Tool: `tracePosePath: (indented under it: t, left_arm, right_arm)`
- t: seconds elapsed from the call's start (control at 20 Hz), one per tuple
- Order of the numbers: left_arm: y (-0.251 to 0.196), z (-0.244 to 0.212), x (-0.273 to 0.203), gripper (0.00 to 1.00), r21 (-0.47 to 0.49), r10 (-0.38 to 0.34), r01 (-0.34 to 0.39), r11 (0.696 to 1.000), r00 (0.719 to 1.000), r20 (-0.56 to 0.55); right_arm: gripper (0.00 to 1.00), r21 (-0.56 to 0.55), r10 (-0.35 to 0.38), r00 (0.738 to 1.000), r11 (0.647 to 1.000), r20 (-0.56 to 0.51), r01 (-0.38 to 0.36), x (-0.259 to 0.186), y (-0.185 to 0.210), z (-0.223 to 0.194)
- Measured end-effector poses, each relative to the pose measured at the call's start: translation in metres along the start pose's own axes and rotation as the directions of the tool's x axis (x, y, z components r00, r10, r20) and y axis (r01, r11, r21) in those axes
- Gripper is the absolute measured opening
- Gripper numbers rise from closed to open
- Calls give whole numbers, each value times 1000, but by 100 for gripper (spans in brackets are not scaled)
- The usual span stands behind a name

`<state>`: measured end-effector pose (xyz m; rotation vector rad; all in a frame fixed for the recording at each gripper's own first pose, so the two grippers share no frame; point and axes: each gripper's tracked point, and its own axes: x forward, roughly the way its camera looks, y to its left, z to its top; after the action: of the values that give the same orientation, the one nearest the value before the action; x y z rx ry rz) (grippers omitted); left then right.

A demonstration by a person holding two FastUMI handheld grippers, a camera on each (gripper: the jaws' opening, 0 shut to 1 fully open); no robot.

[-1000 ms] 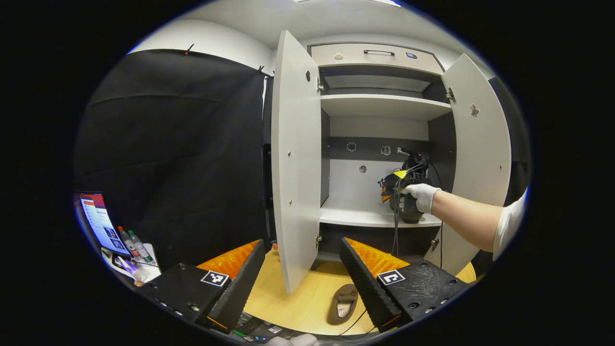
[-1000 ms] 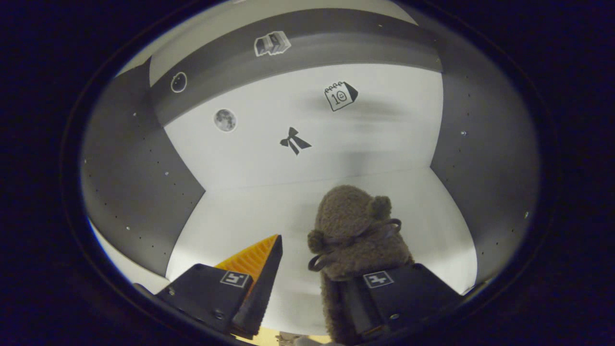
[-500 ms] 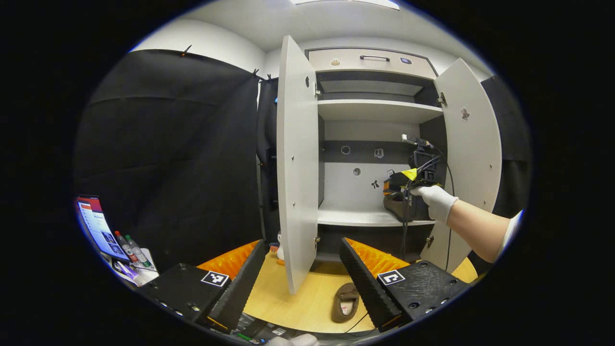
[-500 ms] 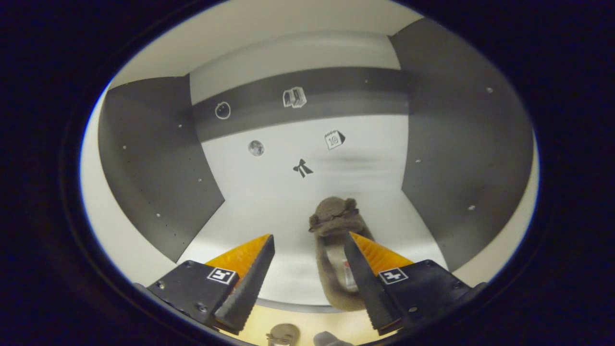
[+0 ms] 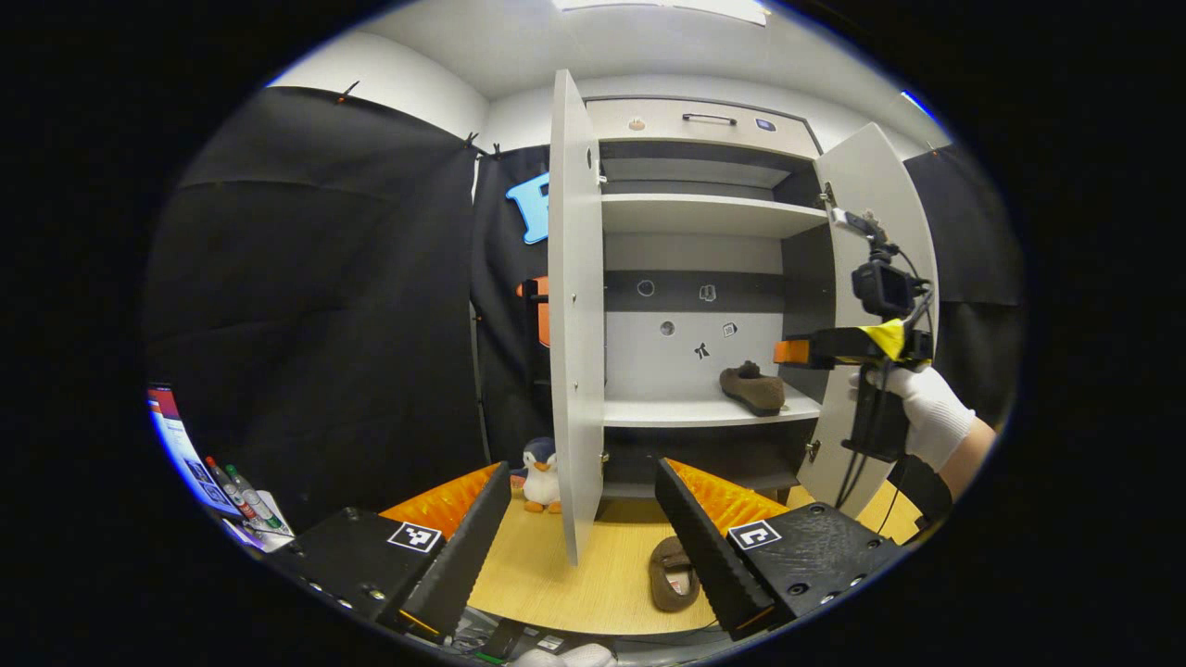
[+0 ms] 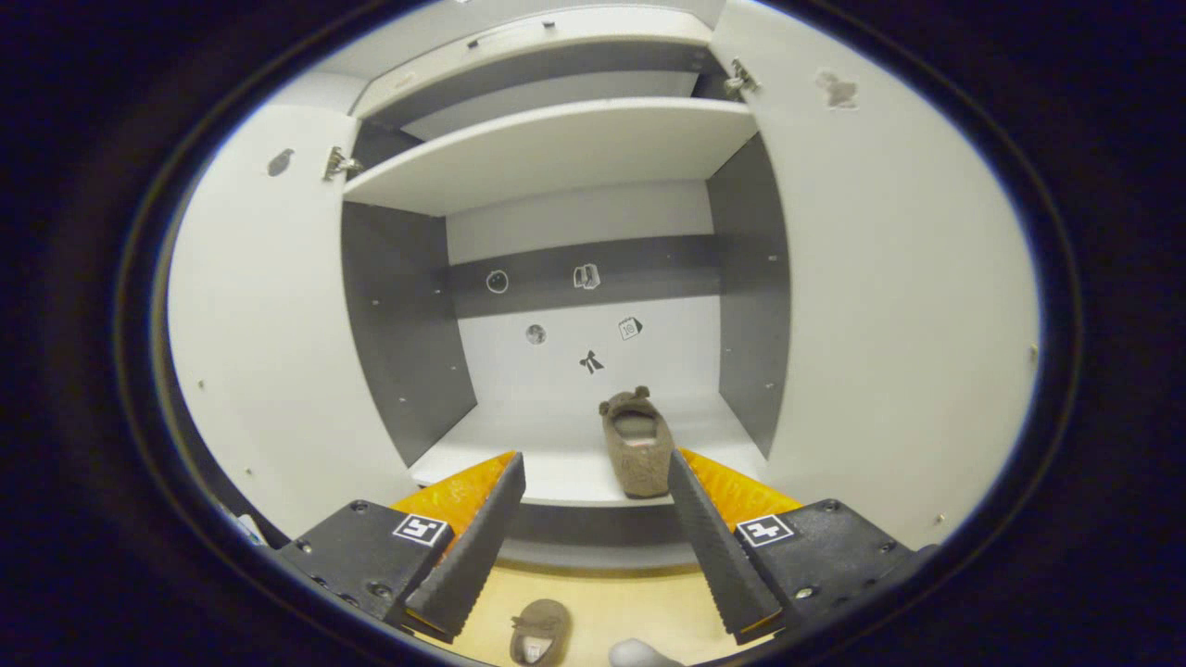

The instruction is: Grab one shoe with the right hand and put it into the shoe cabinet, grab the other shoe with the left hand and put it into the shoe cabinet; then close the right door with the right hand and the left door with the left hand.

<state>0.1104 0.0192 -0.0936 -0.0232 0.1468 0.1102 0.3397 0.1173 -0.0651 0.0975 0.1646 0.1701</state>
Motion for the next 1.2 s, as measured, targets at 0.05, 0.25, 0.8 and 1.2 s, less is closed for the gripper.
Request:
tracePosePath:
  t: [0.05, 0.25, 0.8, 1.2]
  left_arm:
    - [1, -2, -1, 96, 6, -15, 15, 1000, 1000, 1]
    - [-1, -18, -2, 96, 17, -90, 91, 996, 996, -14]
    - [-83, -137, 47, 96, 19, -274, 282, 959, 944, -183]
    - [-118, -267, 112, 97, 13, -256, 286, 958, 876, -407]
  right_arm:
    - [99, -6, -17, 1000, 1000, 18, 17, -19, -7, -4]
    - [99, -42, -84, 994, 995, 66, 86, -96, -30, -26]
    - [99, -53, -191, 980, 980, 51, 194, -210, -69, -69]
    - [99, -40, -274, 962, 961, -2, 274, -216, -119, -83]
